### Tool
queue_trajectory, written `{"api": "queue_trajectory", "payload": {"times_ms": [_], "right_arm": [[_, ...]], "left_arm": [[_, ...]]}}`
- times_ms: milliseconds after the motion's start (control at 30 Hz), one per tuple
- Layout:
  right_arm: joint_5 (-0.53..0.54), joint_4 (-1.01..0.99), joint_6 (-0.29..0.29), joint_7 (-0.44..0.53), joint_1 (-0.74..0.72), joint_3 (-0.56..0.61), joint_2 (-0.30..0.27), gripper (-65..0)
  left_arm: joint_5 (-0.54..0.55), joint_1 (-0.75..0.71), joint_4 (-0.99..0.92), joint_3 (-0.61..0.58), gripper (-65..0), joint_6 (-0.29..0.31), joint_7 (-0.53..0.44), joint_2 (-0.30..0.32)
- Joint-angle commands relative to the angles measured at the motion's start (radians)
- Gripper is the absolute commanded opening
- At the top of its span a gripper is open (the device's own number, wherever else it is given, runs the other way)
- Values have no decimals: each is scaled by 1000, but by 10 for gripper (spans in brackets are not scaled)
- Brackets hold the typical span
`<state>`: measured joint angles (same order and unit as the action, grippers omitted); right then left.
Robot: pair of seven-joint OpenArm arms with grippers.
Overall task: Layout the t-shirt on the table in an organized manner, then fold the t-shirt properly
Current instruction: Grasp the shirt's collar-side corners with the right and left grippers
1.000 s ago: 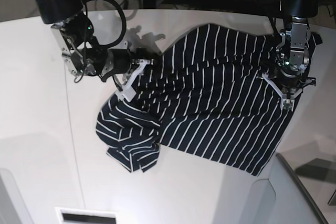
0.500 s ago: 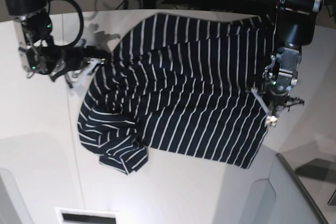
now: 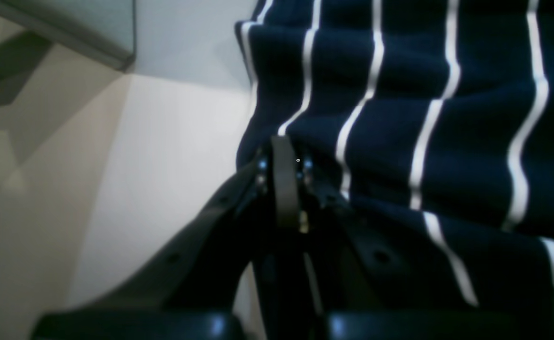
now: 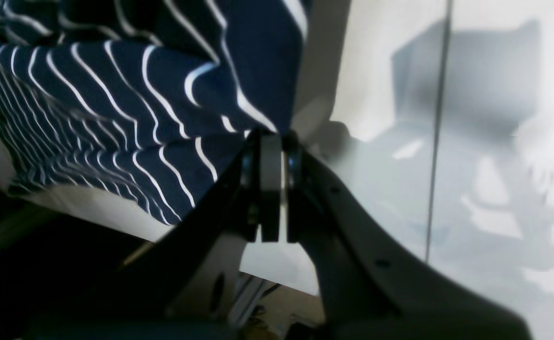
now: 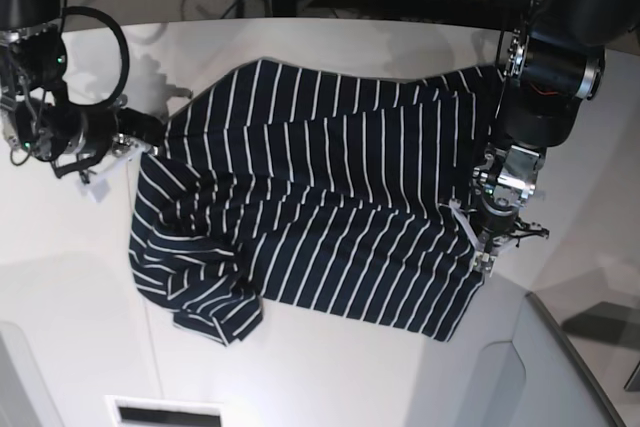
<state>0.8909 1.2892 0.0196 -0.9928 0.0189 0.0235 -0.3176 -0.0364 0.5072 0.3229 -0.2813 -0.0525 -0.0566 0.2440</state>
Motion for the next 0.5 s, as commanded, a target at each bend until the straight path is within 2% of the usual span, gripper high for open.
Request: {"api": "queue_trajectory", "payload": {"times_ms": [0,133,200,233,300,400,467], "right_arm": [[10,17,16,4,-14,-7,-16,-650],[17,20,18,-5,-27,-1,-7,-648],[17,42,18,-24,-32,-1,4,-617],[17,60,18,-42,-32,-4,7,-582],[17,114,18,-68,-29,-6,7,-474],[15,232,16,-74,5,-7,4,-318],[9,315,18,-73,37,-7,4,-275]], "left_arm": [[2,14,-5,-2,-650,42,59,-1],[7,24,-1,-2,-650,42,59,1],[8,26,34,-2,-650,42,60,1],[10,20,57,-2,-650,42,60,4],[13,15,92,0,-650,42,62,25],[94,-3,152,27,-650,47,64,48],[175,-34,210,66,-650,49,116,77]]}}
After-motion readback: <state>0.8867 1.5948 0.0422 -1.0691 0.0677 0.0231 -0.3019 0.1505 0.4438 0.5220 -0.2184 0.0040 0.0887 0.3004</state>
